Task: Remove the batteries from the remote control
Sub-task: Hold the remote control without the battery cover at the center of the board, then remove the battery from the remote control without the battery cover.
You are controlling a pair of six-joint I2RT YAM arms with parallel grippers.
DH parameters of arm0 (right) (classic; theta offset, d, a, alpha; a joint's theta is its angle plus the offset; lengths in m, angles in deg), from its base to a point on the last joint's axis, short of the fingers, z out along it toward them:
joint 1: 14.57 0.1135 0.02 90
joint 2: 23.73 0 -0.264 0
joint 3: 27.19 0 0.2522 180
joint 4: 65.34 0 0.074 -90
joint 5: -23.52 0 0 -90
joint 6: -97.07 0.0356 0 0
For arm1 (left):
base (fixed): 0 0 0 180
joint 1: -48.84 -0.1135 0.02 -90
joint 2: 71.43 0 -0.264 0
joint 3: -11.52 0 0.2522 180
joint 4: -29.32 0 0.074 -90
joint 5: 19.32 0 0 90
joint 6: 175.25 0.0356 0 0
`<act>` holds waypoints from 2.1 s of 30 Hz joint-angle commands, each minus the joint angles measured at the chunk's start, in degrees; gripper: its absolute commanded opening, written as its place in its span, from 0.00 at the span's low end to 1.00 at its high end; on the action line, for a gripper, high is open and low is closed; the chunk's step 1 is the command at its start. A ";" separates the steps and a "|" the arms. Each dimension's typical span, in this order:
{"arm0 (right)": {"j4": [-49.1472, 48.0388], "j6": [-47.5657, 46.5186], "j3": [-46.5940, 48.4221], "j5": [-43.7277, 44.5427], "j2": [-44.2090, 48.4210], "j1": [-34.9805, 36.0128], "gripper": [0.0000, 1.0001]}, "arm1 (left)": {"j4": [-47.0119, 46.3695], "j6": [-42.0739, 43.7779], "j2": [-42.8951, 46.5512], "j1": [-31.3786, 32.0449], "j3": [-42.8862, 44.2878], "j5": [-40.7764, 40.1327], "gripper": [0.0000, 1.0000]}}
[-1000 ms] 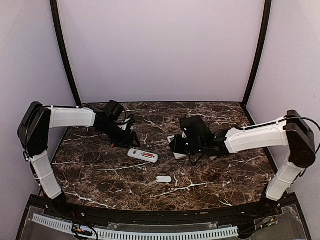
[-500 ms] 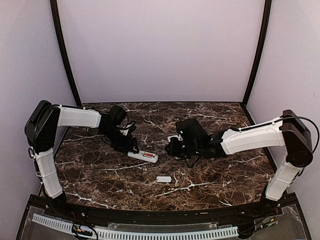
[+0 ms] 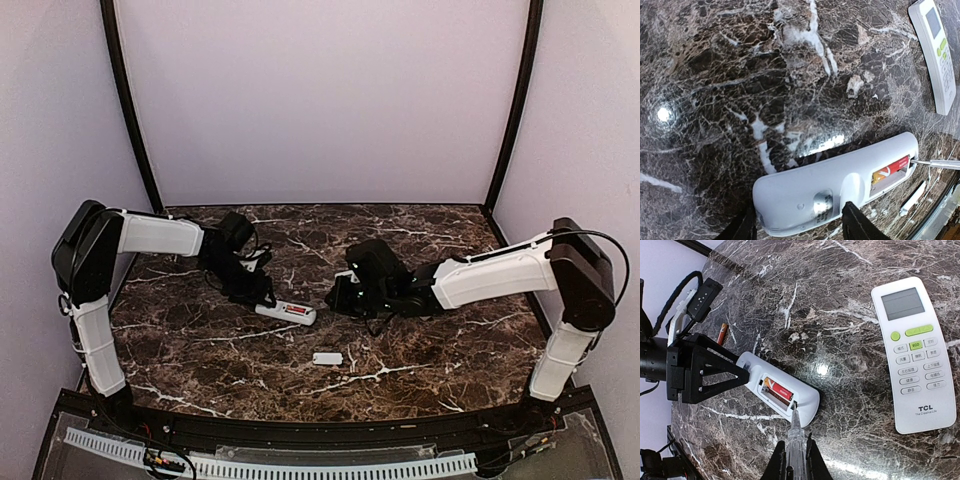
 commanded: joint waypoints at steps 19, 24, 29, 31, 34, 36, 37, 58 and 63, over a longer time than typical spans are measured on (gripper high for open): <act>-0.81 1.27 0.63 2.95 3.74 0.45 0.00 | 1.02 0.57 -3.18 0.06 1.22 -0.18 0.58; -1.01 0.96 0.70 2.87 3.05 0.49 0.00 | 1.92 1.24 -3.84 0.49 1.62 -1.65 0.57; -1.65 1.44 1.02 2.10 1.09 0.48 0.00 | 2.84 1.88 -4.42 1.44 2.03 -3.69 0.57; -1.85 1.74 0.97 1.76 0.50 0.42 0.00 | 3.14 2.01 -4.54 1.62 2.18 -4.43 0.57; -2.00 1.95 1.14 1.40 -0.27 0.48 0.00 | 3.51 2.25 -4.65 1.80 2.23 -5.34 0.56; -2.03 2.03 1.26 1.09 -0.57 0.49 0.00 | 3.62 2.30 -4.80 1.92 2.31 -5.33 0.56; -1.98 2.07 1.23 0.96 -0.71 0.47 0.00 | 3.70 2.30 -4.89 1.98 2.39 -5.33 0.56; 1.17 4.18 0.92 1.58 1.66 0.83 0.00 | 4.11 2.48 -5.03 2.21 2.67 -5.56 0.54; 1.74 4.56 1.27 1.71 1.31 0.98 0.00 | 4.20 2.48 -4.99 2.21 2.81 -5.67 0.54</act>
